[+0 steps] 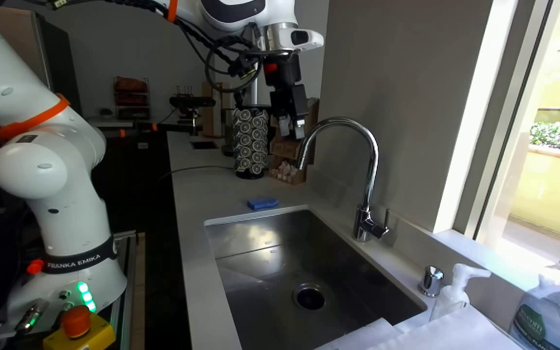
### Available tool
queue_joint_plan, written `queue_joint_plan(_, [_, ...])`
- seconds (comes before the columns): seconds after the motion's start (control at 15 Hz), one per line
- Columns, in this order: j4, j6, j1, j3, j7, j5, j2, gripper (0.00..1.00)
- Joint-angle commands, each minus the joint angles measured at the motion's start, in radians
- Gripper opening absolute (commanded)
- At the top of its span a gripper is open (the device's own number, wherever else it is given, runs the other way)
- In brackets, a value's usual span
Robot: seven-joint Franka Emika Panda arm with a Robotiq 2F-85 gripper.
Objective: Move the faucet to the center of the sink then move the faucet handle to the right.
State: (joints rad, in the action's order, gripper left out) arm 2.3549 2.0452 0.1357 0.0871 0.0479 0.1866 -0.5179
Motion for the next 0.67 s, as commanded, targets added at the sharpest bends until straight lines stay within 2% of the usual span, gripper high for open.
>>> queue_joint_plan(0.0, [-0.028, 0.05, -0.063, -0.015, 0.041, -0.031, 0.039, 1.0])
queue_joint_plan(0.33, [-0.056, 0.224, -0.109, -0.037, 0.028, -0.042, 0.102, 1.0])
queue_joint_plan(0.6, [-0.072, 0.316, -0.133, -0.044, 0.029, -0.074, 0.155, 1.0])
